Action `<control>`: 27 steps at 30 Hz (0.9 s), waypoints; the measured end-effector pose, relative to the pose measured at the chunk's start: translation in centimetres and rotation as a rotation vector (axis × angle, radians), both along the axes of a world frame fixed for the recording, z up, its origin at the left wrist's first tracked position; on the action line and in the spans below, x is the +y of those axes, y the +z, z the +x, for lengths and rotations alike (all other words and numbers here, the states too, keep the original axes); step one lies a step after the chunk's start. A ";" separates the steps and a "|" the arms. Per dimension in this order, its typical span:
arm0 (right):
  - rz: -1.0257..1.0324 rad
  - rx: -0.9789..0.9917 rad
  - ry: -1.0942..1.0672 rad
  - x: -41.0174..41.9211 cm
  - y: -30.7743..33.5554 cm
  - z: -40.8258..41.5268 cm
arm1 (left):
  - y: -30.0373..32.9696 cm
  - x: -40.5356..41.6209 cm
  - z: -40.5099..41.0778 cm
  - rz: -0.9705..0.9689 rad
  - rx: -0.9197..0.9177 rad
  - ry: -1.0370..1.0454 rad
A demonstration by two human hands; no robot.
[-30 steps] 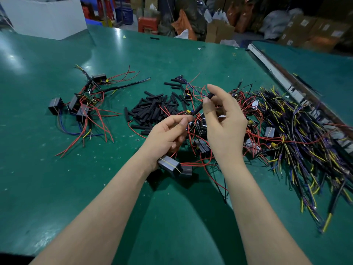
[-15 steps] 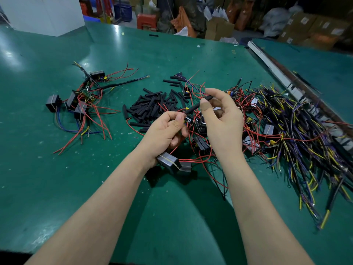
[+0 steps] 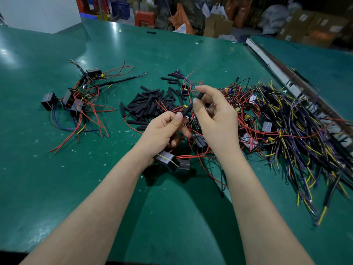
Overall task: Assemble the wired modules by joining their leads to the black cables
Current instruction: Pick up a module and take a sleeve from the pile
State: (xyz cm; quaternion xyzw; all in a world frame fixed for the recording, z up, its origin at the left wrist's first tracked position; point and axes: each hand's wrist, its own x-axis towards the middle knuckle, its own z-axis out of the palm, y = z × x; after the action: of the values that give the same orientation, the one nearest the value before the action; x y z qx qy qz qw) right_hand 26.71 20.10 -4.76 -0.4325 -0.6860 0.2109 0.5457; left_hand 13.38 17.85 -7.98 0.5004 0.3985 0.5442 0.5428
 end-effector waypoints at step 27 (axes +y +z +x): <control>-0.286 0.117 0.048 0.6 0.1 1.6 | 0.2 -0.4 -1.8 -0.066 0.313 0.009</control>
State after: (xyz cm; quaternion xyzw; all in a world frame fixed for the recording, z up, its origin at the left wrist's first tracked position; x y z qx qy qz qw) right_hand 28.27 20.74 -4.71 -0.4765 -0.6261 0.3442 0.5123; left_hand 11.63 17.41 -7.74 0.5593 0.4981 0.4488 0.4875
